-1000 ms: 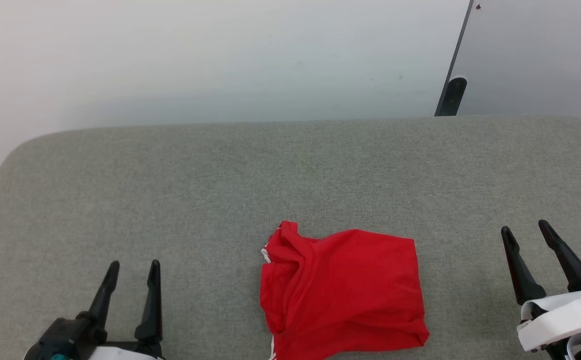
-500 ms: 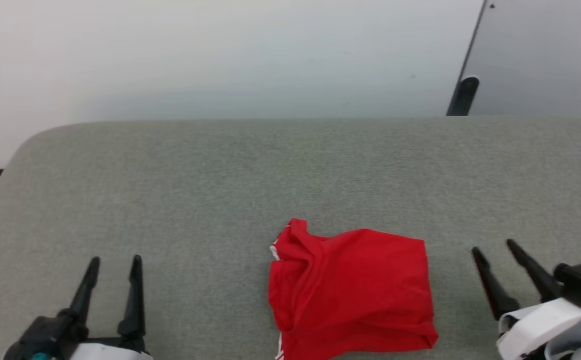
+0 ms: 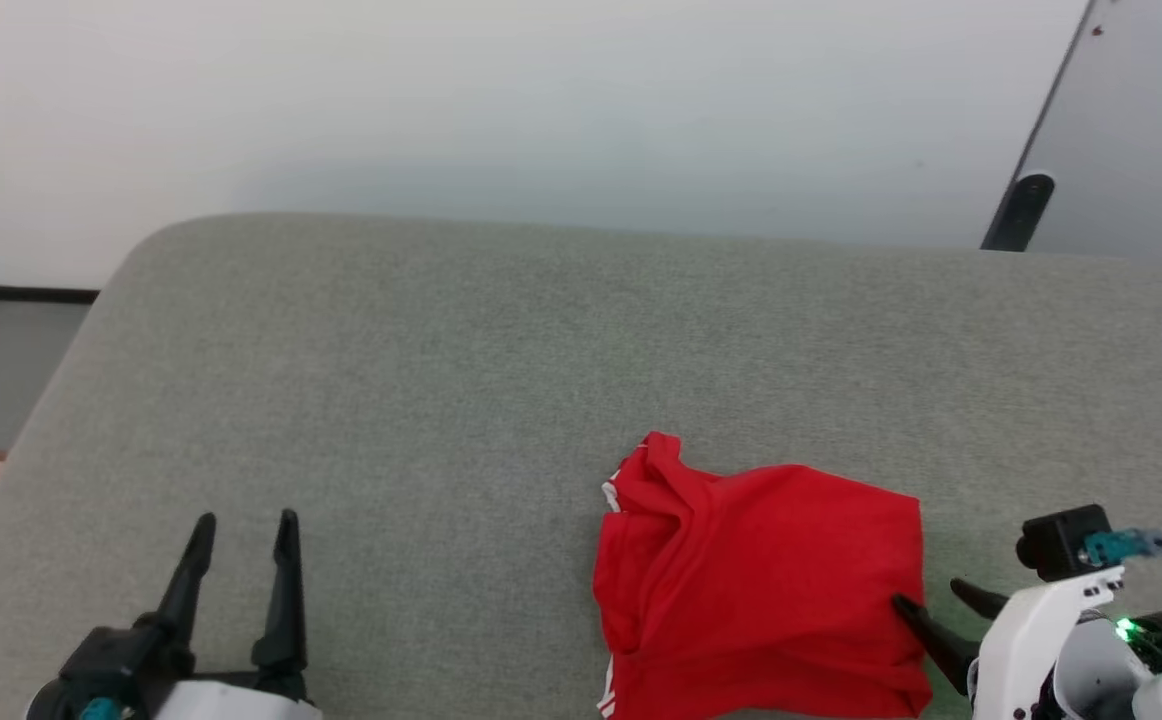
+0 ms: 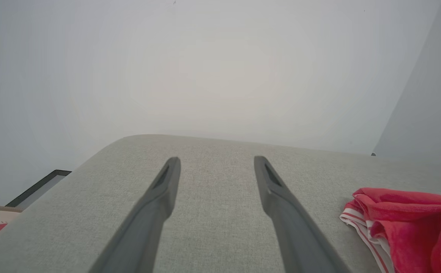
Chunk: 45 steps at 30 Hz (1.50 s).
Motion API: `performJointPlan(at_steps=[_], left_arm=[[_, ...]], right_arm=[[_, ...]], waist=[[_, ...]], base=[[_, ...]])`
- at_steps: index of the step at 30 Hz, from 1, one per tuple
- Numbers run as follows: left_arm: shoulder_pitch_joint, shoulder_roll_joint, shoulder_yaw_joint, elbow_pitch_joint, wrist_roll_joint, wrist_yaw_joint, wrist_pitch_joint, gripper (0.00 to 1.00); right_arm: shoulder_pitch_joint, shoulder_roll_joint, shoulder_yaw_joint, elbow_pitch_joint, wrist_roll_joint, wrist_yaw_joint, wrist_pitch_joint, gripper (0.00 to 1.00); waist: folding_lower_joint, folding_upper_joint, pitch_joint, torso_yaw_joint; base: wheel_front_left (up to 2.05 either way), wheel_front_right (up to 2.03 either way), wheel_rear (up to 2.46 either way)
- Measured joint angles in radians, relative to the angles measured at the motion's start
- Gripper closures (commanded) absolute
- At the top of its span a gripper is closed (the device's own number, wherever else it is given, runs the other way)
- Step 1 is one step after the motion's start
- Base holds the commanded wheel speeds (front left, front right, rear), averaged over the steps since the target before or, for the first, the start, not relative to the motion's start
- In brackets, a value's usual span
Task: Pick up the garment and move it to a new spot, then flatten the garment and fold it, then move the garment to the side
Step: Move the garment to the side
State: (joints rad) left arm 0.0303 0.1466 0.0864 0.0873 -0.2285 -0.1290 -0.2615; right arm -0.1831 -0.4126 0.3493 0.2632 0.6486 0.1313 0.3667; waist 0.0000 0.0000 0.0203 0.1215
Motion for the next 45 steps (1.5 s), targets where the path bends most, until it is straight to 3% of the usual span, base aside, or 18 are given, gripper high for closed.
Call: performJointPlan(at_steps=[6,19,20,21,22,34,45], left_arm=[[-0.041,0.003,-0.048,0.015,-0.006,0.0,0.0,0.0],[-0.127,0.012,-0.109,0.031,-0.019,0.0,0.0,0.0],[-0.129,0.013,-0.109,0.033,-0.02,0.0,0.0,0.0],[-0.13,0.012,-0.11,0.035,-0.02,0.0,0.0,0.0],[-0.13,0.012,-0.11,0.035,-0.02,0.0,0.0,0.0],[-0.135,-0.001,-0.09,0.02,-0.016,0.0,0.0,0.0],[-0.154,-0.009,-0.08,-0.029,-0.007,0.0,0.0,0.0]], right_arm=[[-0.042,-0.012,-0.011,0.02,-0.016,0.0,0.187,0.0],[-0.189,0.042,-0.038,0.149,-0.072,0.0,0.374,0.0],[-0.197,0.04,-0.034,0.151,-0.066,0.0,0.383,0.11],[-0.202,0.036,-0.03,0.152,-0.06,0.0,0.388,0.64],[-0.202,0.036,-0.03,0.152,-0.06,0.0,0.388,1.0],[-0.239,-0.024,0.023,0.1,0.001,0.003,0.391,1.0],[-0.31,-0.185,-0.012,0.087,0.011,0.0,0.35,1.0]], waist=[[0.0,0.0,0.038,0.026],[0.0,0.0,0.144,0.093],[0.0,0.0,0.149,0.097],[0.0,0.0,0.154,0.101],[0.0,0.0,0.154,0.101],[0.0,0.0,0.162,0.077],[0.0,0.0,0.175,0.013]], base=[[0.0,0.0,0.0],[0.0,0.0,0.0],[0.0,0.0,0.0],[0.0,0.0,0.0],[0.0,0.0,0.0],[0.0,0.0,0.0],[0.0,0.0,0.0]])
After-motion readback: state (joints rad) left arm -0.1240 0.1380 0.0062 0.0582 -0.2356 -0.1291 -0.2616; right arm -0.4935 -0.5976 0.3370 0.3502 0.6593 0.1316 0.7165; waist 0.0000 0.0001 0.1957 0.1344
